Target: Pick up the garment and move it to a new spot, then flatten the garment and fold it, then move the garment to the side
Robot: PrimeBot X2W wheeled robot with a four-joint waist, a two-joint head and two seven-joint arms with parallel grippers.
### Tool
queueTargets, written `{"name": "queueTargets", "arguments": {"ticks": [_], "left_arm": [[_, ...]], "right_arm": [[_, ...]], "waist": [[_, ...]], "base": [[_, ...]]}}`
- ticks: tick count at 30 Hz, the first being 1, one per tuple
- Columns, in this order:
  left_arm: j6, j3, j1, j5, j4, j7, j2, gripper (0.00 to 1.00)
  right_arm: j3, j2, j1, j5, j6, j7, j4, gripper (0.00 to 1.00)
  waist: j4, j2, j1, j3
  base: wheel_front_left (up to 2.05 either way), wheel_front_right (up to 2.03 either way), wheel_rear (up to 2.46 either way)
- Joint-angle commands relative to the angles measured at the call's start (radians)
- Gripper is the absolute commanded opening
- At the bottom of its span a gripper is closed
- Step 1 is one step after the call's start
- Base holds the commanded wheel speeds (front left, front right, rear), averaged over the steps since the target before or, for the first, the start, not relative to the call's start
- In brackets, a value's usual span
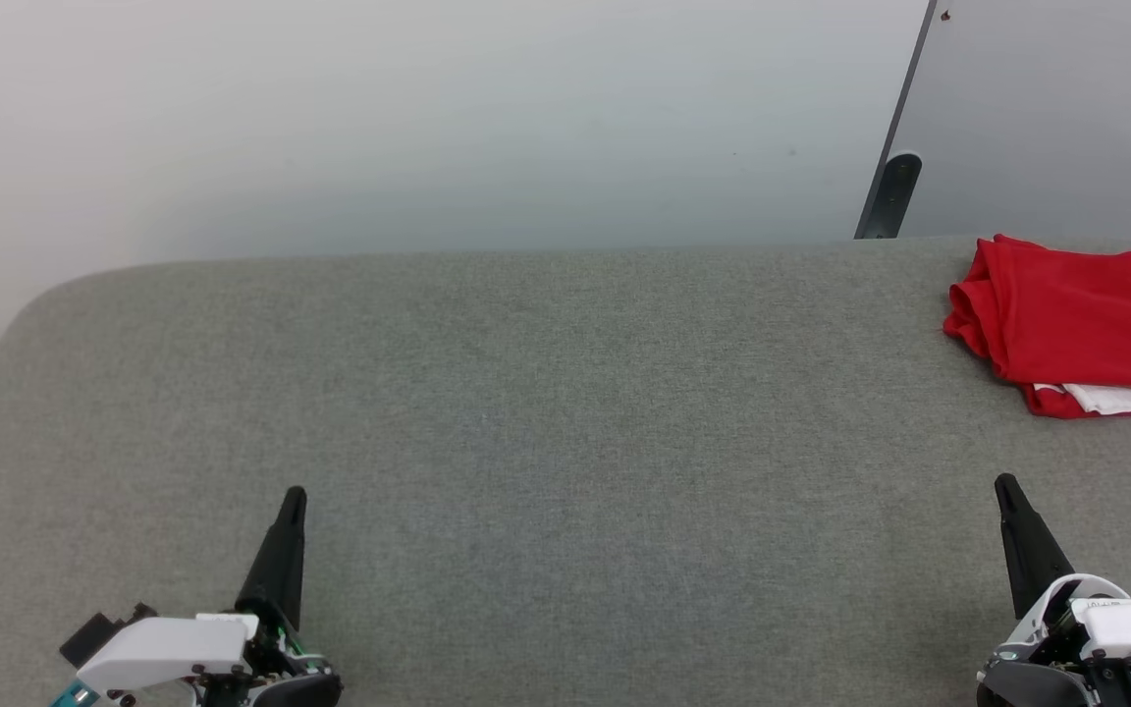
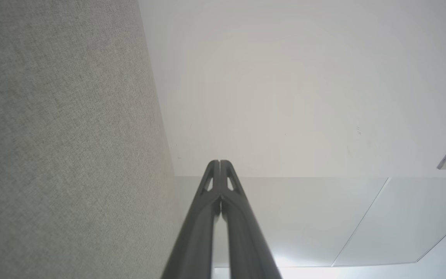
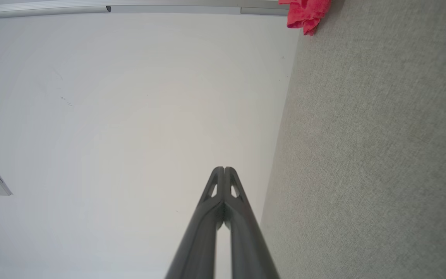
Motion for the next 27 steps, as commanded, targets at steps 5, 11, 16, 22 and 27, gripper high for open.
{"name": "queueTargets", "arguments": {"ticks": [5, 11, 16, 22, 27], "left_arm": [[-0.003, 0.003, -0.011, -0.002, 0.002, 0.004, 0.0, 0.0], [-0.003, 0.003, -0.011, -0.002, 0.002, 0.004, 0.0, 0.0], [-0.003, 0.003, -0.011, -0.002, 0.002, 0.004, 0.0, 0.0], [-0.003, 0.003, -0.011, -0.002, 0.002, 0.004, 0.0, 0.0], [-0.003, 0.003, -0.011, -0.002, 0.002, 0.004, 0.0, 0.0]], "right_arm": [[0.001, 0.004, -0.002, 0.004, 0.0, 0.002, -0.002, 0.0], [0.001, 0.004, -0.002, 0.004, 0.001, 0.002, -0.002, 0.0], [0.001, 0.004, -0.002, 0.004, 0.001, 0.002, -0.002, 0.0], [0.001, 0.004, -0.002, 0.004, 0.001, 0.002, -0.002, 0.0], [0.001, 0.004, -0.002, 0.004, 0.001, 0.002, -0.002, 0.0]], "waist": [[0.0, 0.0, -0.0001, 0.0], [0.0, 0.0, -0.0001, 0.0], [0.0, 0.0, -0.0001, 0.0], [0.0, 0.0, -0.0001, 0.0], [0.0, 0.0, -0.0001, 0.0]], "base": [[0.0, 0.0, 0.0], [0.0, 0.0, 0.0], [0.0, 0.0, 0.0], [0.0, 0.0, 0.0], [0.0, 0.0, 0.0]]}}
